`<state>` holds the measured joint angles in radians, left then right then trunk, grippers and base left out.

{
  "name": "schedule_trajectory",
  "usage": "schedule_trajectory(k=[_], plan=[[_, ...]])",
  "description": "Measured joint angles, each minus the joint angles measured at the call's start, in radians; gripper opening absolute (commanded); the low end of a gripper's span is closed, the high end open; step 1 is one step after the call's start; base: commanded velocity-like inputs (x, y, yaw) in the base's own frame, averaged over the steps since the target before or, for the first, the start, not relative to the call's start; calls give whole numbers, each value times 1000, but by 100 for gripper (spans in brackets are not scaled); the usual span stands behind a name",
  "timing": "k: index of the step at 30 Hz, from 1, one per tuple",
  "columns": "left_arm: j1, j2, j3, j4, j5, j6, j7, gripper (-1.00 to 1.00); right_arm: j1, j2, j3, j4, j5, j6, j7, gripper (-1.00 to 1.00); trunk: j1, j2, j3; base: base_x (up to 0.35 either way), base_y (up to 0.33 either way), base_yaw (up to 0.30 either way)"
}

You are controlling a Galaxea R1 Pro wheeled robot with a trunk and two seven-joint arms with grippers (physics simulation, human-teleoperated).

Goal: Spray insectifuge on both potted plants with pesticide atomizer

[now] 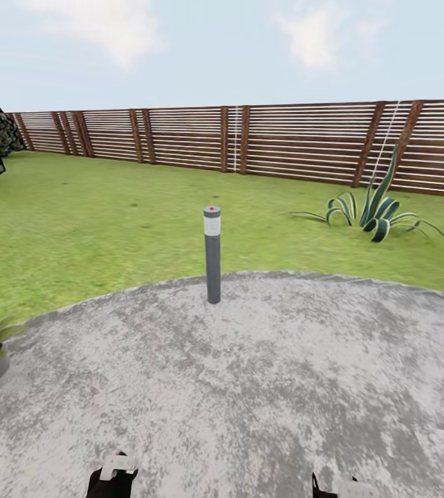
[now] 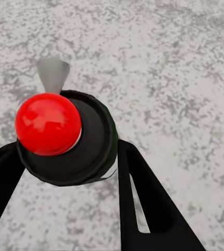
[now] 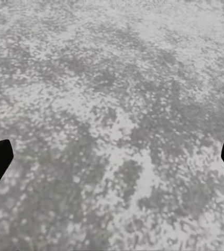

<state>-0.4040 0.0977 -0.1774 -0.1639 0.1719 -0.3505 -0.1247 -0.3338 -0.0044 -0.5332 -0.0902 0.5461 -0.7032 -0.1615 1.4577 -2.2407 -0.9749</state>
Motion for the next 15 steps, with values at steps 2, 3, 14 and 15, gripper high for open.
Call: schedule_trajectory(k=[2, 3, 14, 15], plan=[[0, 0, 0, 0, 0, 0, 0, -100, 0, 0, 0, 0, 0, 0, 0, 100, 0, 0, 0, 339, -20, 277], [0, 0, 0, 0, 0, 0, 0, -100, 0, 0, 0, 0, 0, 0, 0, 100, 0, 0, 0, 339, -5, 277], [0, 0, 0, 0, 0, -1, 0, -100, 0, 0, 0, 0, 0, 0, 0, 100, 0, 0, 0, 323, -1, 277], [0, 0, 0, 0, 0, -1, 0, -100, 0, 0, 0, 0, 0, 0, 0, 100, 0, 0, 0, 293, 0, 277]])
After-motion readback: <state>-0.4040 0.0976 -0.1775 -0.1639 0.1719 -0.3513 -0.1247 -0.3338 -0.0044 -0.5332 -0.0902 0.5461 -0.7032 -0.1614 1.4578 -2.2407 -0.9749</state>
